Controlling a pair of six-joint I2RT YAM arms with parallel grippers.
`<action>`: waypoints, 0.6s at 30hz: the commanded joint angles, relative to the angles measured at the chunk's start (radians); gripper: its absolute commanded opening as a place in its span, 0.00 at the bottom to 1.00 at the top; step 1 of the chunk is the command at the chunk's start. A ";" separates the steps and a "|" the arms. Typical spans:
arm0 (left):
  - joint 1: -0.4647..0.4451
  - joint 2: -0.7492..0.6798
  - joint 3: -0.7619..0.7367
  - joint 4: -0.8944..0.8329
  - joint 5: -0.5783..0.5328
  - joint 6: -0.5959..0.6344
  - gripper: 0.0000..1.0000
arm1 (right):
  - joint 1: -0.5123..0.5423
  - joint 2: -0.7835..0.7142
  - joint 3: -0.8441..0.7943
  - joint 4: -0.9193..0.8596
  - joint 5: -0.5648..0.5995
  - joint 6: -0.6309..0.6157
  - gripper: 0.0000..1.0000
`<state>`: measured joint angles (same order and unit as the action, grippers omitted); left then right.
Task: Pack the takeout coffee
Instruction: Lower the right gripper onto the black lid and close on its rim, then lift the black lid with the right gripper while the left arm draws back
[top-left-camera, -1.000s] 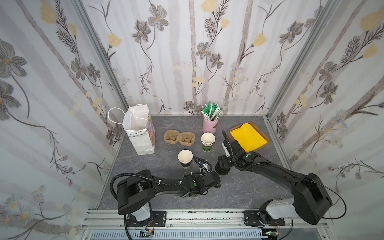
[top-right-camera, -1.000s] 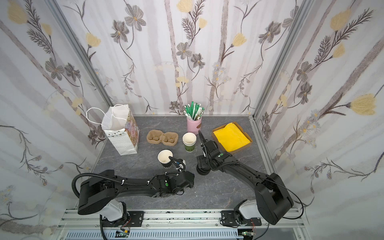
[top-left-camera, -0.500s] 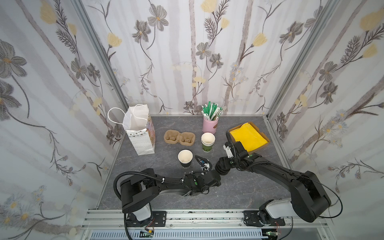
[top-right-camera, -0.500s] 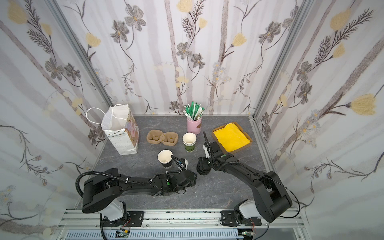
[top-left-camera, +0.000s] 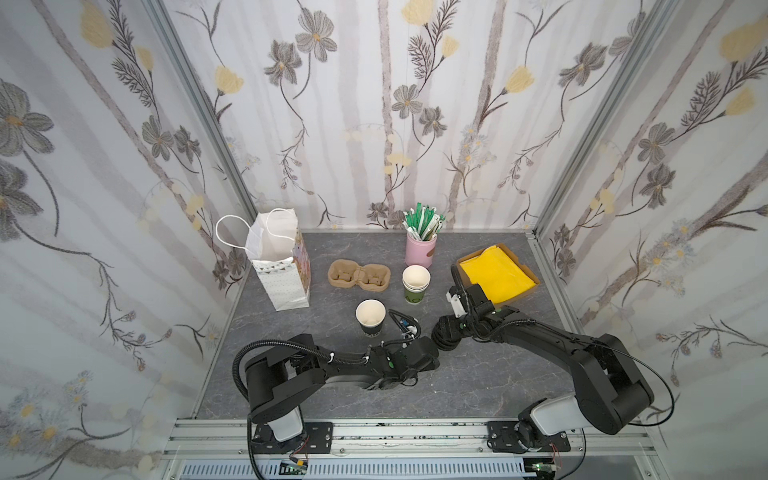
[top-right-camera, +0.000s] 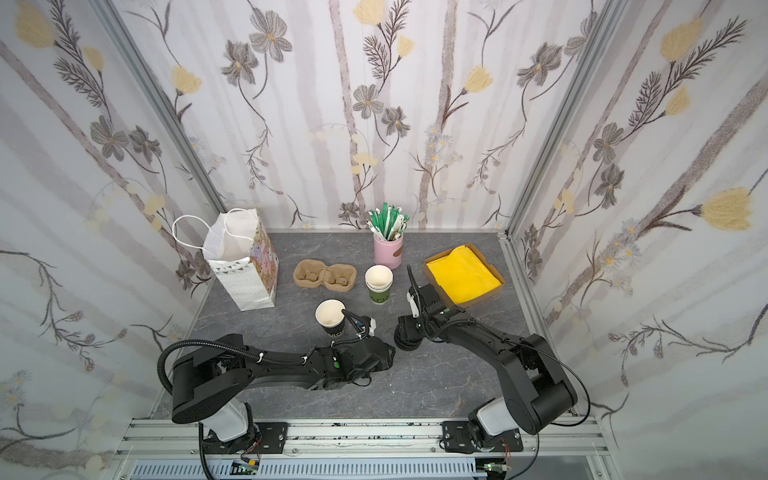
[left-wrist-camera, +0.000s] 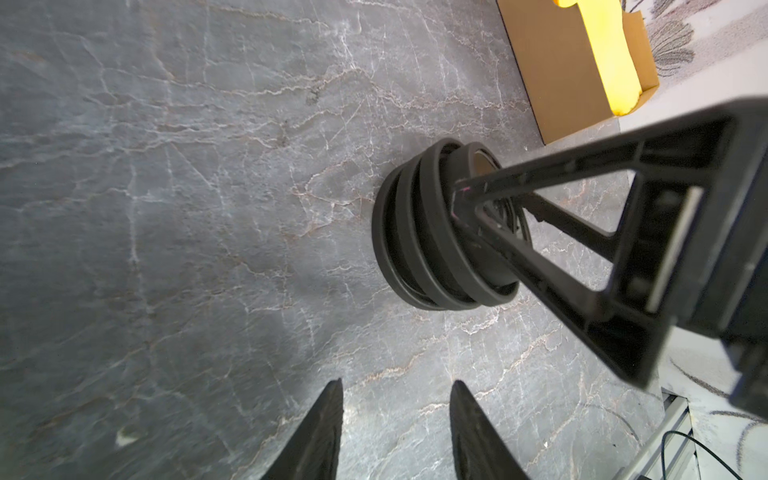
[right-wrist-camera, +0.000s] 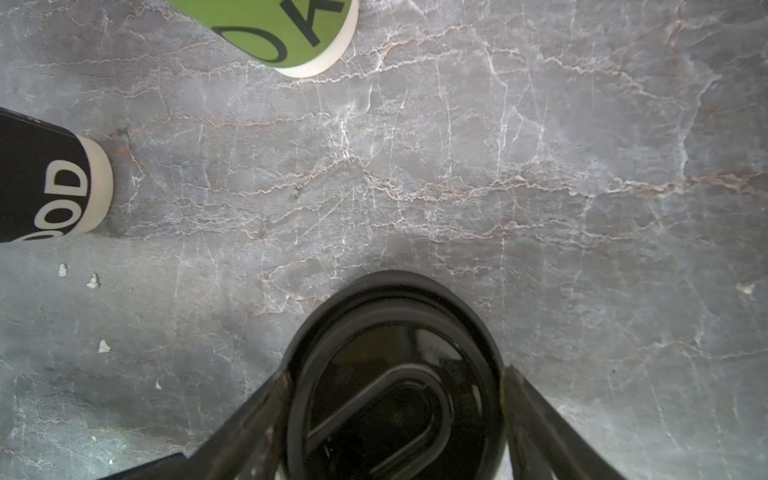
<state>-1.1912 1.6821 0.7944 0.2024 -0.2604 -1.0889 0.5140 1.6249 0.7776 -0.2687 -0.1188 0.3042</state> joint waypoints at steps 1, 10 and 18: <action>0.002 0.007 -0.002 0.037 -0.005 0.000 0.45 | -0.002 0.007 0.002 0.037 -0.006 -0.011 0.78; 0.012 0.014 0.000 0.047 0.003 0.009 0.45 | -0.007 0.004 -0.012 0.040 -0.019 -0.014 0.77; 0.014 0.014 -0.001 0.054 0.004 0.013 0.44 | -0.007 -0.002 -0.012 0.034 -0.010 -0.016 0.72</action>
<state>-1.1782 1.6951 0.7944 0.2352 -0.2501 -1.0798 0.5056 1.6279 0.7654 -0.2611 -0.1246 0.2943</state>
